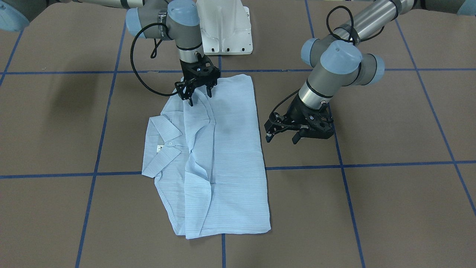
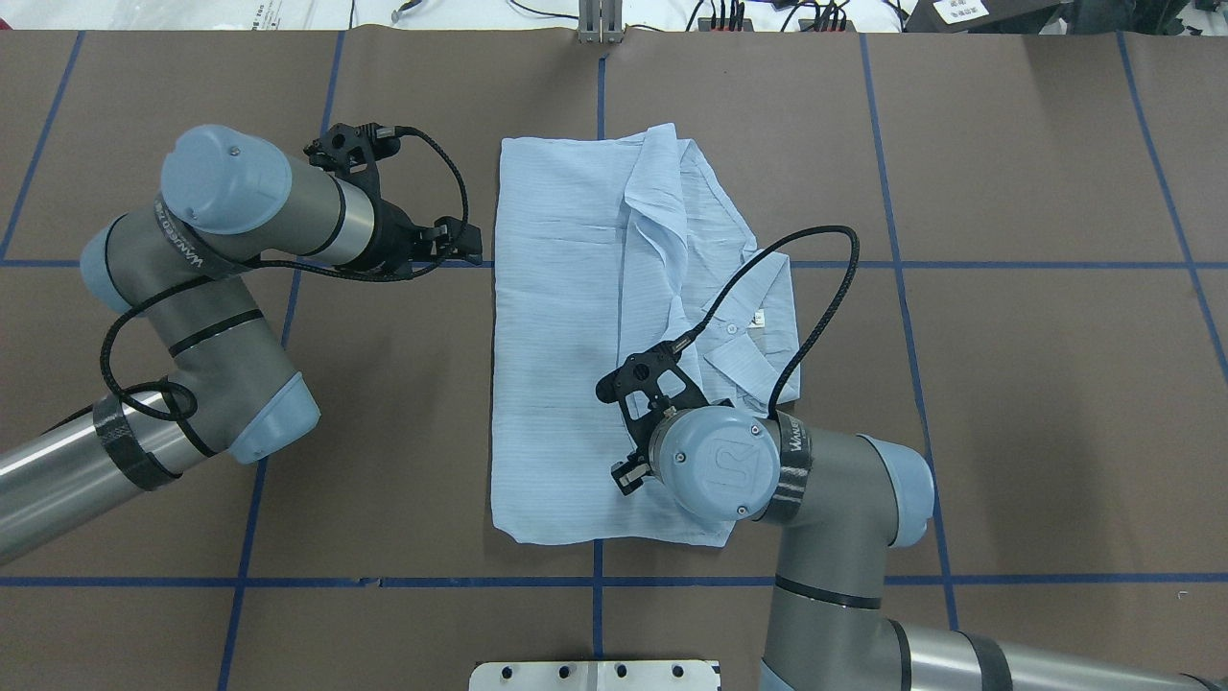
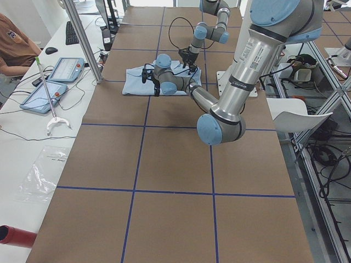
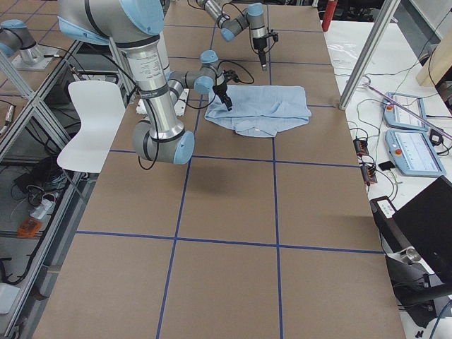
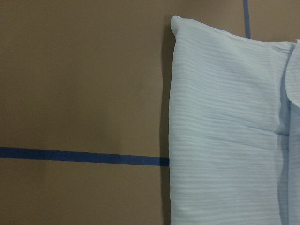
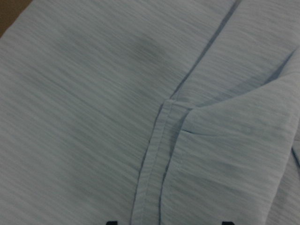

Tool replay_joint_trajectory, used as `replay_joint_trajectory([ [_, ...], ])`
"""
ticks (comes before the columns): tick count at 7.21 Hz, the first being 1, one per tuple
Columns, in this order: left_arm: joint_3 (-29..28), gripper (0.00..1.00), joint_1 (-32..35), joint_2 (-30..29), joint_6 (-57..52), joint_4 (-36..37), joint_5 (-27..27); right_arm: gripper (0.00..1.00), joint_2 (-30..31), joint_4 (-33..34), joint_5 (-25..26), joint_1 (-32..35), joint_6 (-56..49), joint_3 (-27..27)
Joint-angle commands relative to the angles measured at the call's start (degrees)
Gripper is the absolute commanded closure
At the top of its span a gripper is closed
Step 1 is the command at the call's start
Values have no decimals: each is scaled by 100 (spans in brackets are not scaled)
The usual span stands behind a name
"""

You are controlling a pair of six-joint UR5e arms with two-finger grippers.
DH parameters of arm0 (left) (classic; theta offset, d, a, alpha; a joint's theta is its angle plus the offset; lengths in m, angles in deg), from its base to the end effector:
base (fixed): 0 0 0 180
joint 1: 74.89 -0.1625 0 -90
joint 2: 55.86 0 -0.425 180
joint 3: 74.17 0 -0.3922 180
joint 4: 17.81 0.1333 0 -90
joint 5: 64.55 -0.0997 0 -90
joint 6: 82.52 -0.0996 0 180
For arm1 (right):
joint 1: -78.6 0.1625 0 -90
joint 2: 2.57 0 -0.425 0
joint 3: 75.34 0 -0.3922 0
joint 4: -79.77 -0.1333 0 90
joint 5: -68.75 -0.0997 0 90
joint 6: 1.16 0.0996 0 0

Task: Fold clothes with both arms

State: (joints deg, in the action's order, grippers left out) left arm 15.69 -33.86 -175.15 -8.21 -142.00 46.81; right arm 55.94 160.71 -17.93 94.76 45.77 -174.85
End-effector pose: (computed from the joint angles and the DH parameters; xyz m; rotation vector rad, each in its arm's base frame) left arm 0.4478 -0.5183 0.2946 0.2249 1.1192 -0.1873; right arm -0.5935 -0.3168 0.2550 0.4825 -0.7382 -0.4138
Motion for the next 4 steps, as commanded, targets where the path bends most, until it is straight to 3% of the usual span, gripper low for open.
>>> replay_joint_trajectory([
  [1,-12,0,1,2,-14,0,0,38,-24,-201,-34,-8,1,151],
  [2,-12,0,-7,2,-14,0,0,51,-15,-192,-43,-8,-8,142],
  [4,-12,0,-7,2,-14,0,0,86,-6,-174,-43,1,-8,80],
])
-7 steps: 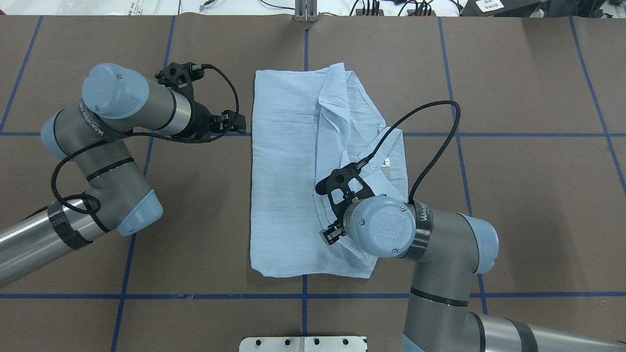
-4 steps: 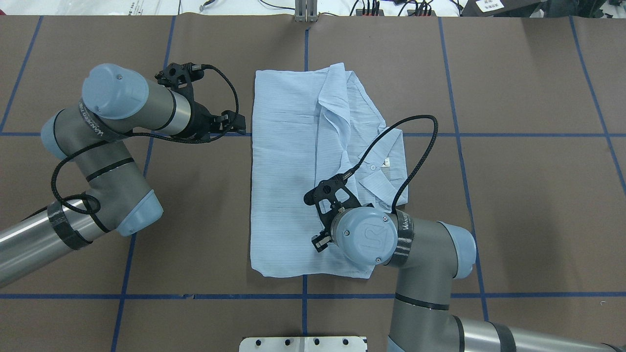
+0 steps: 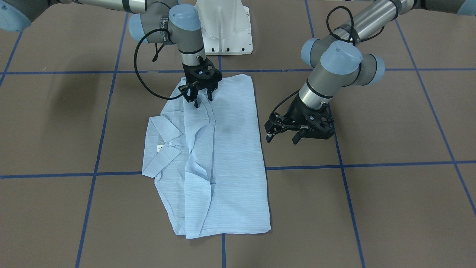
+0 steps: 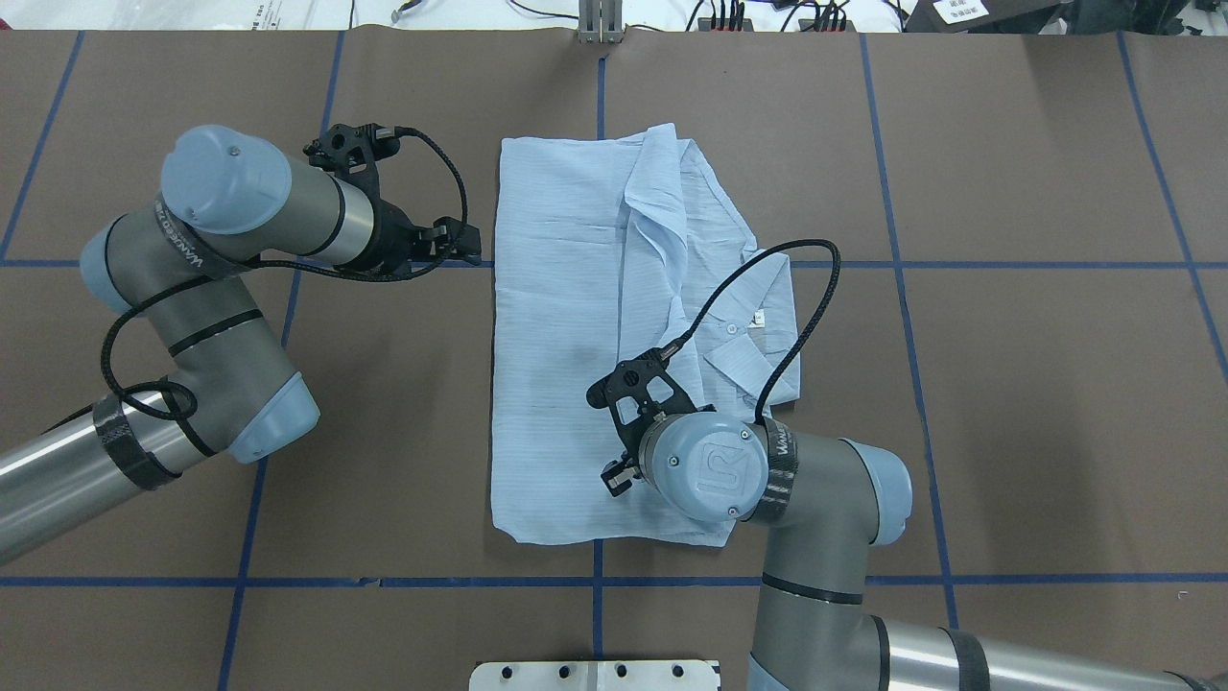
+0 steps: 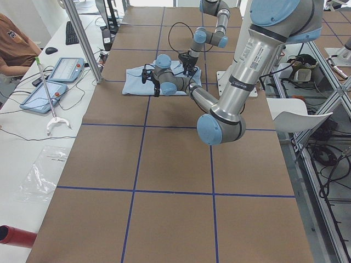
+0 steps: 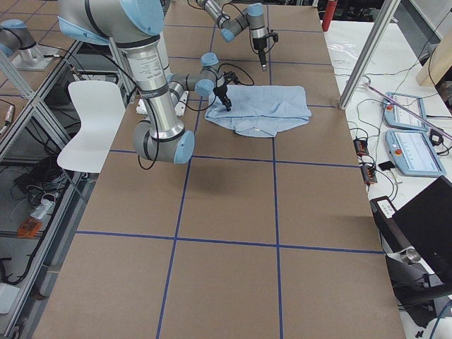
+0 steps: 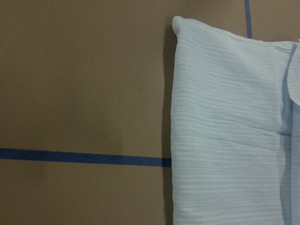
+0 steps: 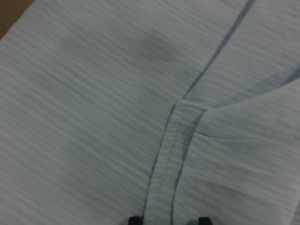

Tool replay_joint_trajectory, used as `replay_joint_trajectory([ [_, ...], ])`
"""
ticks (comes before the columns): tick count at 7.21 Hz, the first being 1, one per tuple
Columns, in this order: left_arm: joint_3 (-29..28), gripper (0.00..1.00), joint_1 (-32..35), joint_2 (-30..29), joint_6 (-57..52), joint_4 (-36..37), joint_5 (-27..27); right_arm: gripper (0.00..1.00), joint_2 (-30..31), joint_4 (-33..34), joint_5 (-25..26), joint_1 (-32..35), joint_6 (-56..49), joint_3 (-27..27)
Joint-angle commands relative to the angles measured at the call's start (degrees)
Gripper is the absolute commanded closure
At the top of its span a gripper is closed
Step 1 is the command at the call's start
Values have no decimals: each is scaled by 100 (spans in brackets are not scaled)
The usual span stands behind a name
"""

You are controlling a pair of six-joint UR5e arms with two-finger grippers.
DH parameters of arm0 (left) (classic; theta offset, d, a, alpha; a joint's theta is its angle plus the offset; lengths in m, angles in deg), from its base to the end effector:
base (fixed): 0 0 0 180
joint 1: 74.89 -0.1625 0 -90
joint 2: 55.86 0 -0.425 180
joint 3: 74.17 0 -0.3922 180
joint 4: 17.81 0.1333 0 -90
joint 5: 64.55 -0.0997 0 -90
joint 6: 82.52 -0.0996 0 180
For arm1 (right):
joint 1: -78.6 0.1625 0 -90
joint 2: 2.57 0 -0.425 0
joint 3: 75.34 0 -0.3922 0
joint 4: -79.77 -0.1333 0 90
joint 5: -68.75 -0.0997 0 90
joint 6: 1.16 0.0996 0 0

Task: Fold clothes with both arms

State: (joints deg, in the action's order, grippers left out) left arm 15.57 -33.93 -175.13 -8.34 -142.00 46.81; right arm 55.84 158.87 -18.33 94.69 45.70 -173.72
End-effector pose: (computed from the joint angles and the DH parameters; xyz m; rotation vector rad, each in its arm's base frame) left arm 0.4488 -0.5181 0.2959 0.2242 1.1170 -0.1848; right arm -0.5990 -0.3168 0.2580 0.4838 -0.7541 -0.4178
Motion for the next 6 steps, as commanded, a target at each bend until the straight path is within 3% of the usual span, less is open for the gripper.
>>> replay_joint_trajectory([
  [1,-1,0,-1,0,8,0,0,100,13,9,-2,25,-1,-50],
  [4,-71,0,-10,0,17,0,0,100,57,36,7,69,8,-173],
  [5,-71,0,-10,-9,17,0,0,100,127,53,-19,226,-1,-338],
  [6,-71,0,-10,-17,35,0,0,100,449,401,-220,437,-10,-836],
])
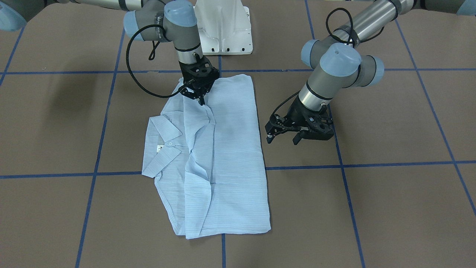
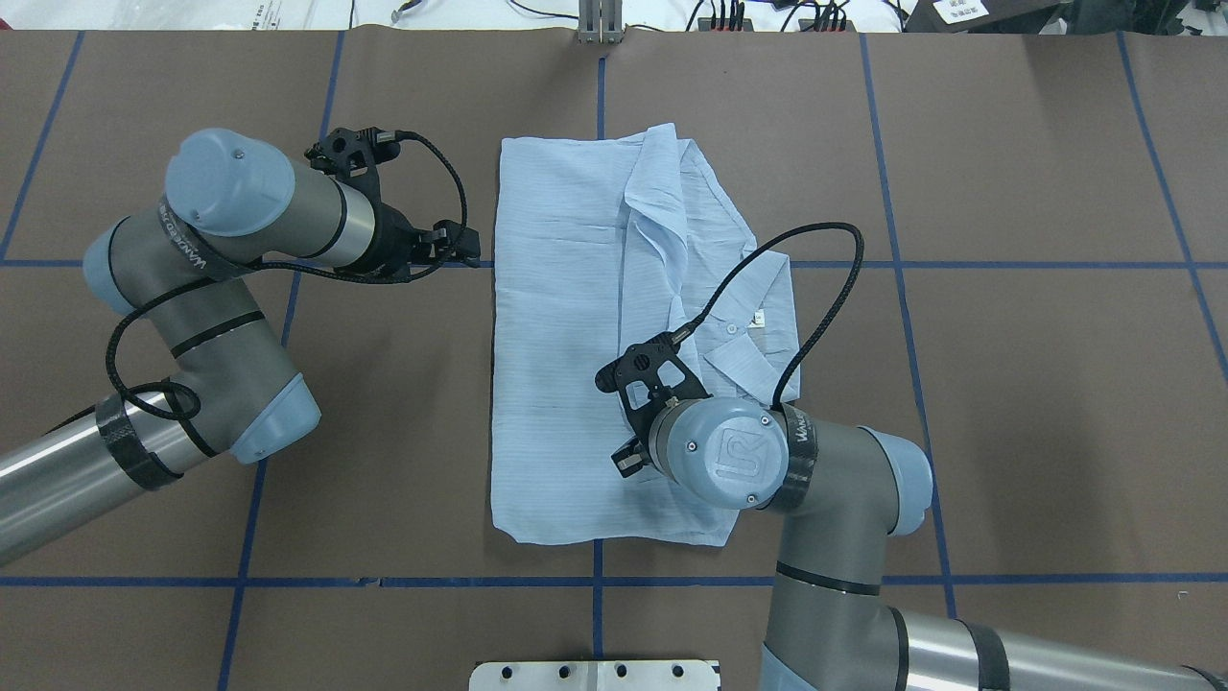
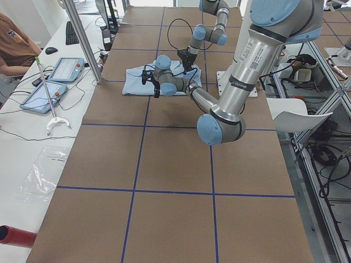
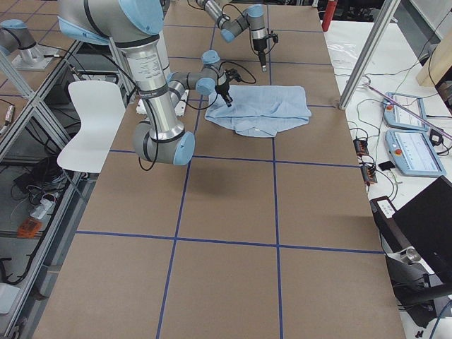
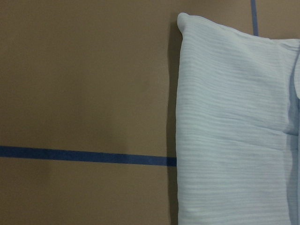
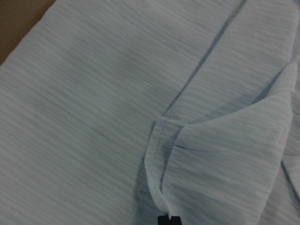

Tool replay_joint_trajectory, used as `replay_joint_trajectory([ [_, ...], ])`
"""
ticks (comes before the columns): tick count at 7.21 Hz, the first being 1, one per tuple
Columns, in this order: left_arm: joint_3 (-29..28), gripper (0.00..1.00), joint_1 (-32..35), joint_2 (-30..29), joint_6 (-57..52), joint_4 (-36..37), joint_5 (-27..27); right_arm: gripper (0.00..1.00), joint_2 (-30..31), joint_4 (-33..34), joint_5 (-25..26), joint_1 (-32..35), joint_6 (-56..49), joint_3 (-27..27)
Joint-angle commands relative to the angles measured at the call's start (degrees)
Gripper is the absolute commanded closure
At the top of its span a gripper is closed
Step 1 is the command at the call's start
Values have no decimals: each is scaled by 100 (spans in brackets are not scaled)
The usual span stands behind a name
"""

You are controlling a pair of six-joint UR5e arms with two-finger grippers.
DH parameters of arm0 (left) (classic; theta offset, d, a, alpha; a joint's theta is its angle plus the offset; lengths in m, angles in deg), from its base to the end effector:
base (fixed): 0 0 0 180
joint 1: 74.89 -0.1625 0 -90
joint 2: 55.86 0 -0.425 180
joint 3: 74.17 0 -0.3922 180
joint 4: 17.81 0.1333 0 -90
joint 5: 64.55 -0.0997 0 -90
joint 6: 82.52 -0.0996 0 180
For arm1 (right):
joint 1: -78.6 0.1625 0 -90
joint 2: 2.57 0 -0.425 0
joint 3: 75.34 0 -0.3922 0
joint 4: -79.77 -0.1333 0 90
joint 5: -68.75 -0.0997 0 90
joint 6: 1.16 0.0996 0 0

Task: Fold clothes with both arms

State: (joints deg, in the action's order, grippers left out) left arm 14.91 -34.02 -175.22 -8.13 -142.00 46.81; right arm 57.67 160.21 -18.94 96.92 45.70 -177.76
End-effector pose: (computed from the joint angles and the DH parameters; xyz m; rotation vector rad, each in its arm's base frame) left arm 0.4518 -0.5193 0.3002 0.2160 1.1094 -0.1893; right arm -0.5658 -0.3320 0.2514 0.4970 -0.7620 -0.3849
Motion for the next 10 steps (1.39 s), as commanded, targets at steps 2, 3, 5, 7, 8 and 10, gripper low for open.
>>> replay_joint_trajectory([
  [2,-4,0,-27,-53,40,0,0,100,820,534,-301,391,-36,-674],
  [3,-4,0,-44,-71,40,0,-9,55,1032,543,-310,513,-36,-665],
  [5,13,0,-44,-71,31,0,0,0,1560,464,-310,724,-115,-709],
  [7,4,0,-44,-62,31,0,0,0,1430,298,-345,970,-115,-805],
  [8,4,0,-36,-62,22,-9,0,0,1255,18,-337,1085,-98,-754],
  [10,13,0,-44,-71,5,-9,0,0,432,-2,-398,1209,-36,-247],
])
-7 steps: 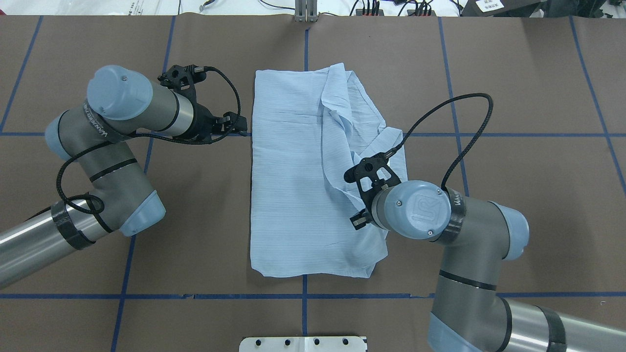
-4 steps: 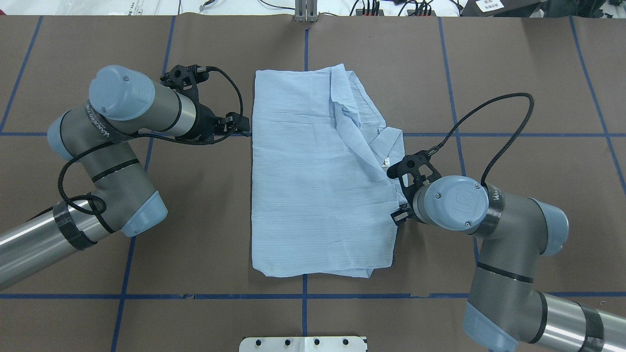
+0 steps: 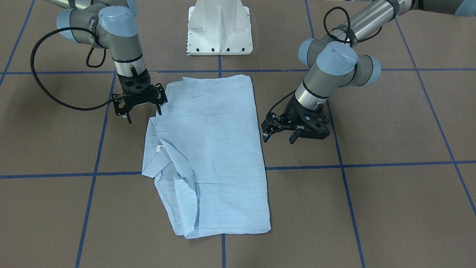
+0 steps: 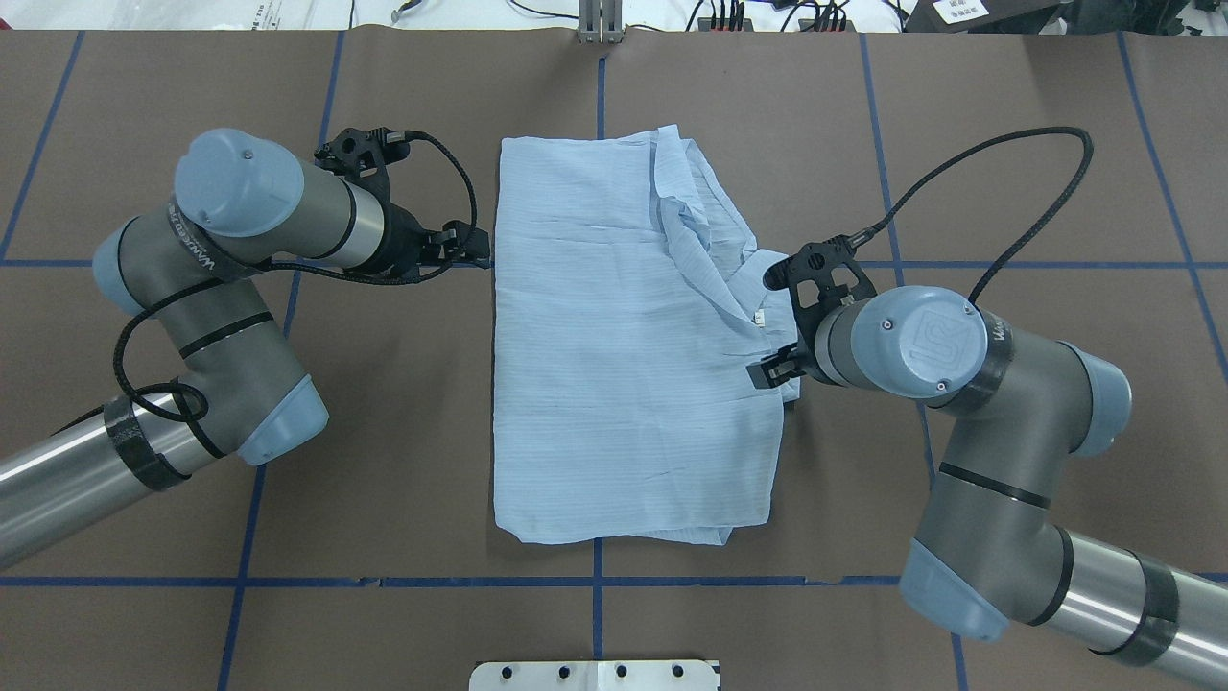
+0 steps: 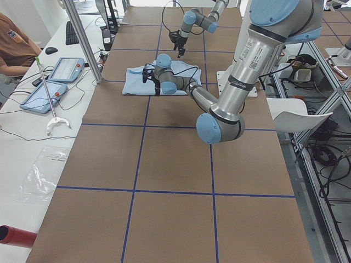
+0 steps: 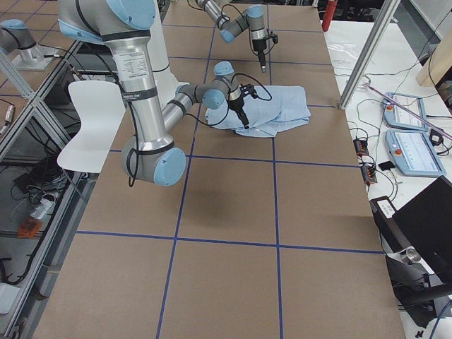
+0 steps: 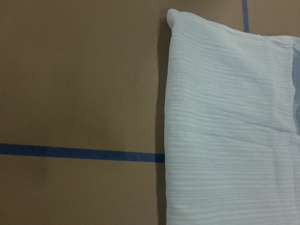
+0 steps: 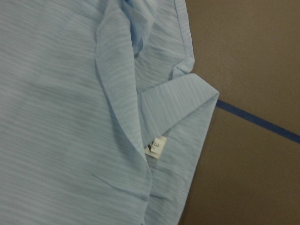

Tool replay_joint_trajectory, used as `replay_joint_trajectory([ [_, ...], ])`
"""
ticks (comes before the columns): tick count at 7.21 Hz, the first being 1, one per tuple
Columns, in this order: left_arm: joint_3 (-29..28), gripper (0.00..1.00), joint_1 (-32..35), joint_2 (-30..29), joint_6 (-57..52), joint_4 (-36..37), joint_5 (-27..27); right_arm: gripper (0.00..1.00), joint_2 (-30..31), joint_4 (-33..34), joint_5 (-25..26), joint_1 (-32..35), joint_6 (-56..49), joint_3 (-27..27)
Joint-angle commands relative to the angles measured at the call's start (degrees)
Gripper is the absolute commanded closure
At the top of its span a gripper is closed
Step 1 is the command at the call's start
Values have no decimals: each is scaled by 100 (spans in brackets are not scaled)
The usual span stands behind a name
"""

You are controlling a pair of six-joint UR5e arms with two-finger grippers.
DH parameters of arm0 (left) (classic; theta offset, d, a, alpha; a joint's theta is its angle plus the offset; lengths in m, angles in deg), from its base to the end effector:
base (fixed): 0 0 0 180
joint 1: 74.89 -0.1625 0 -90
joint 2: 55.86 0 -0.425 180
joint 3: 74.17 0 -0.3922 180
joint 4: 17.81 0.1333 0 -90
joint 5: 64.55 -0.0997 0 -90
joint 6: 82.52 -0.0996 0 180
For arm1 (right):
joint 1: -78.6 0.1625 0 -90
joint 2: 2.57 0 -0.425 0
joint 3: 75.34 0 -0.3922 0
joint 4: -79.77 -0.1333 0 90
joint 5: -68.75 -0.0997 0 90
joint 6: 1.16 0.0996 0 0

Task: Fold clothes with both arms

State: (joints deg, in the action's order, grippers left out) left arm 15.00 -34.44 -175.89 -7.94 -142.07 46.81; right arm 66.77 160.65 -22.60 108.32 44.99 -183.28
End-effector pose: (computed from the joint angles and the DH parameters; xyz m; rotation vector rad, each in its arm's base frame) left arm 0.4565 -0.5167 0.2914 0.2177 1.1225 -0.1819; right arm -0.4537 -0.4098 0.3087 0.4822 -0.6821 -0.2420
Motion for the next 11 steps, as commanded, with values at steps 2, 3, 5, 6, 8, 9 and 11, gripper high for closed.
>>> replay_joint_trajectory([
  [2,47,0,6,-12,12,16,-17,0,-1270,-54,-32,96,34,1166],
  [3,161,0,6,-21,12,16,-96,0,-1491,-63,-32,96,43,1431],
  [5,320,0,68,-21,-5,17,-140,0,-1581,-386,-32,104,16,1915],
  [6,329,0,68,-108,-5,8,-141,0,-1590,-432,-32,113,16,1961],
  [8,329,0,68,-74,-49,16,-158,0,-1582,-441,-32,210,-27,1978],
  [9,311,0,68,-74,-49,34,-158,0,-1590,-484,-32,245,-36,2057],
  [11,268,0,85,-21,-49,52,-158,0,-2027,-546,-23,280,-80,2573],
])
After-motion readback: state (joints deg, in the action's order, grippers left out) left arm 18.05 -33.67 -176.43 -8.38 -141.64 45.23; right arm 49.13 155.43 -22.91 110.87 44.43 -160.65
